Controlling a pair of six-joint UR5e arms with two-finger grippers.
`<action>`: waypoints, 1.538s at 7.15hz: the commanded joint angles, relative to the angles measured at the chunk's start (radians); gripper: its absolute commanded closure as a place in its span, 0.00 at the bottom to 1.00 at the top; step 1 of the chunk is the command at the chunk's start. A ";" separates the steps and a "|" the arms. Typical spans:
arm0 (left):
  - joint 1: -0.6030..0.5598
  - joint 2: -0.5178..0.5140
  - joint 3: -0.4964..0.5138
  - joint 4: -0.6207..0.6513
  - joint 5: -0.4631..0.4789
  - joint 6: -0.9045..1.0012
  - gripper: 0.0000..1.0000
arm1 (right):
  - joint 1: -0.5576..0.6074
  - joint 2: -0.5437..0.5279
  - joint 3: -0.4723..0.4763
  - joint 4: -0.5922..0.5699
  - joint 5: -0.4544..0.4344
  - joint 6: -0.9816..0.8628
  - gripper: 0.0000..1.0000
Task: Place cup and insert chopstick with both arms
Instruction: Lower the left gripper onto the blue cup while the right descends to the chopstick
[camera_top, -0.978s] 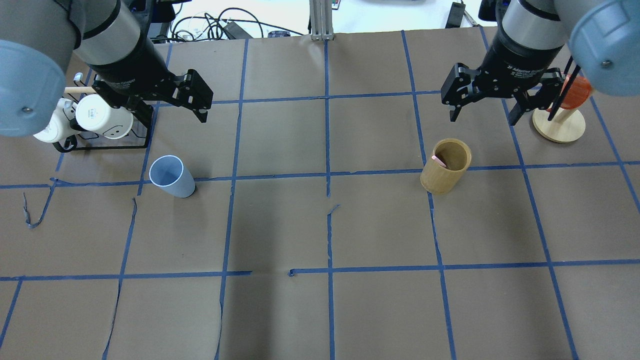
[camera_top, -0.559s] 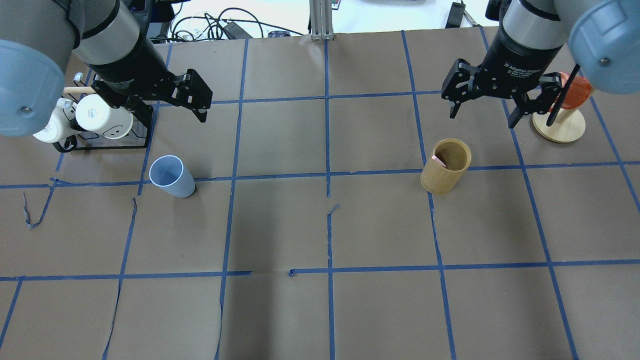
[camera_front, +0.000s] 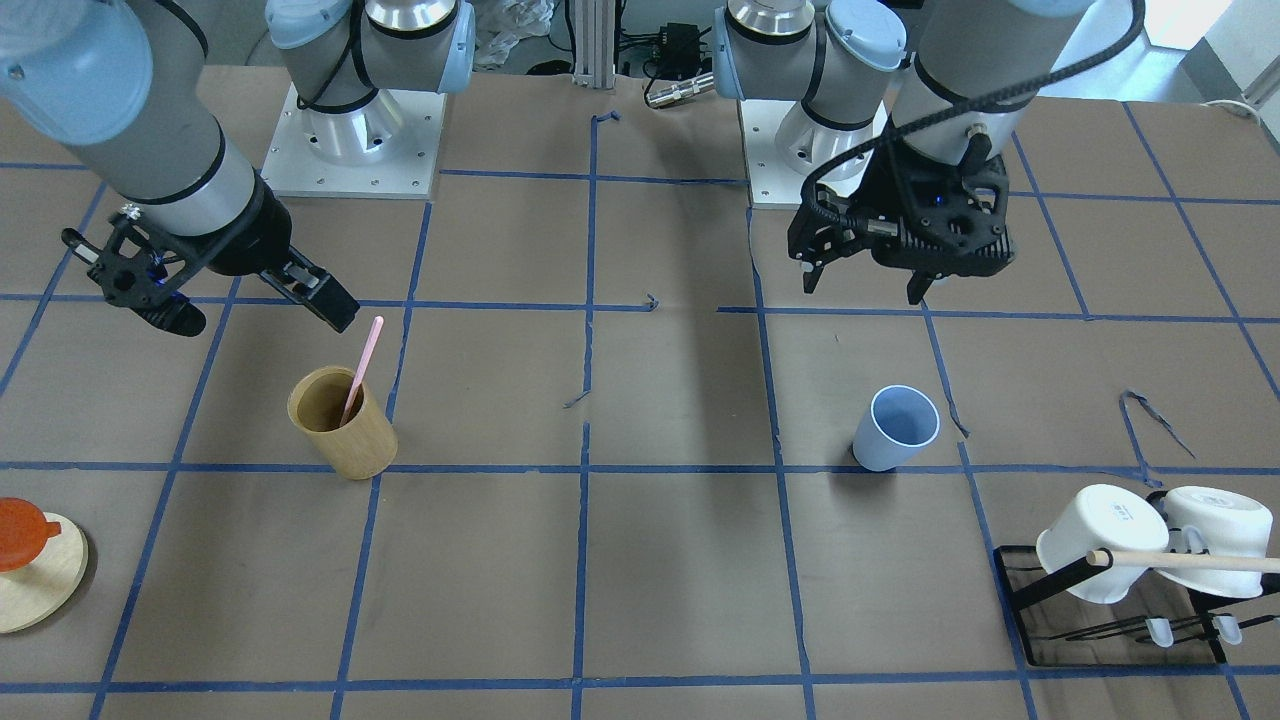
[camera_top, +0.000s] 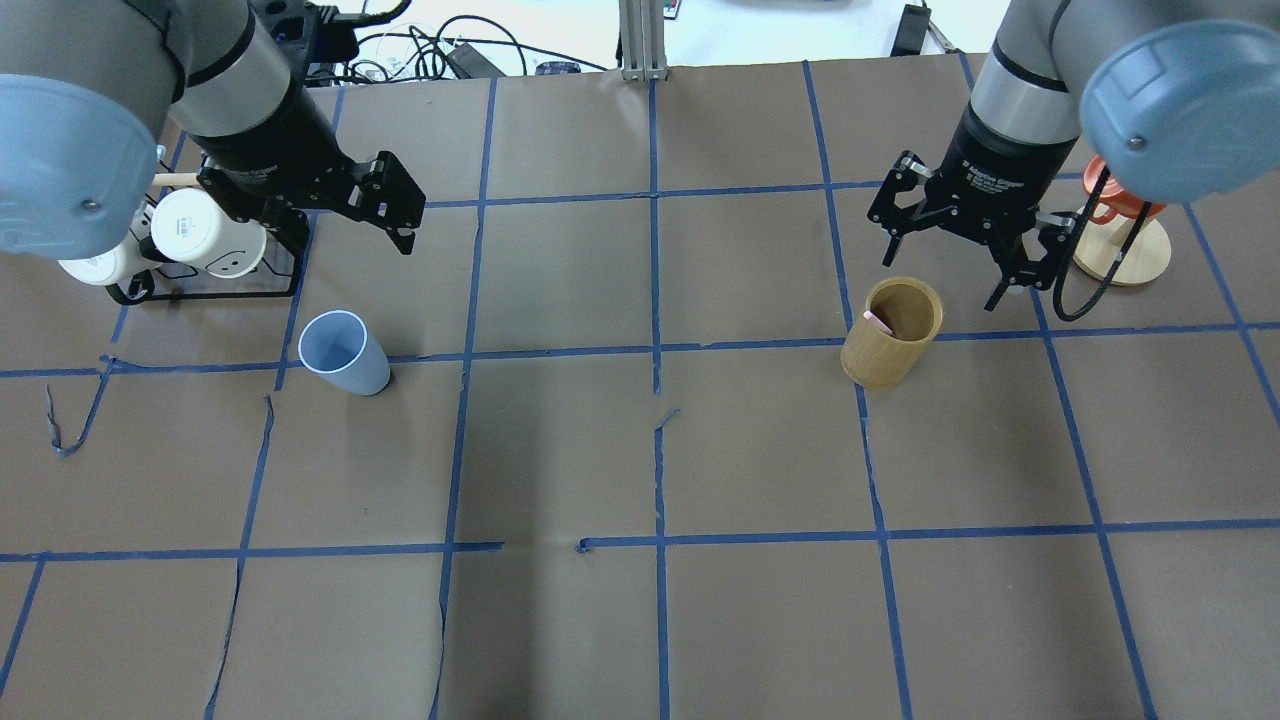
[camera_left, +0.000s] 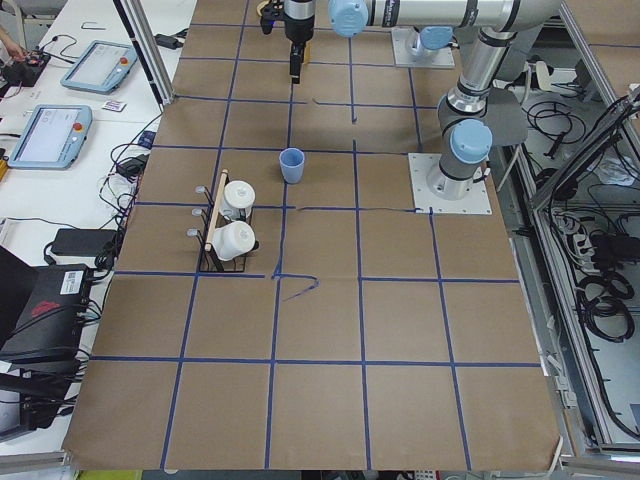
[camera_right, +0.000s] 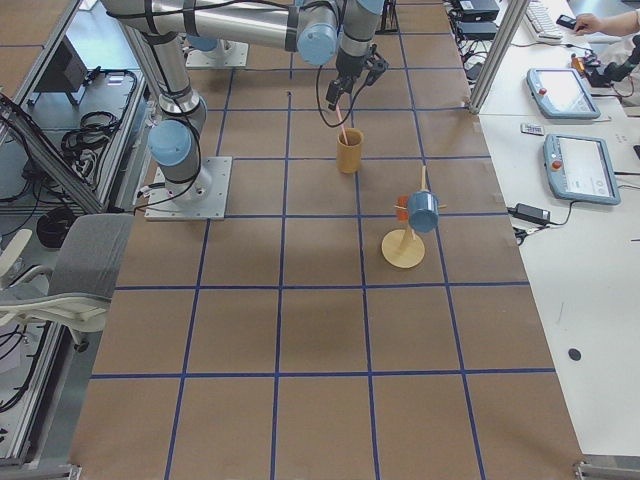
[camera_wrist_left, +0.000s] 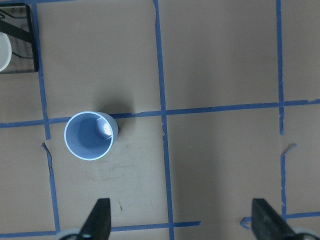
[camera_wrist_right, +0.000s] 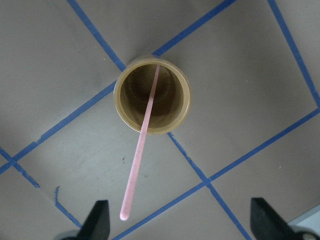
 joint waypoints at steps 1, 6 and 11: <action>0.034 -0.089 -0.119 0.188 0.004 0.053 0.00 | 0.001 0.016 0.025 0.001 0.055 0.029 0.00; 0.085 -0.227 -0.255 0.358 0.096 0.079 0.18 | 0.001 0.079 0.037 -0.042 0.120 0.031 0.17; 0.088 -0.229 -0.244 0.327 0.102 0.076 1.00 | 0.001 0.089 0.040 -0.028 0.142 0.034 0.44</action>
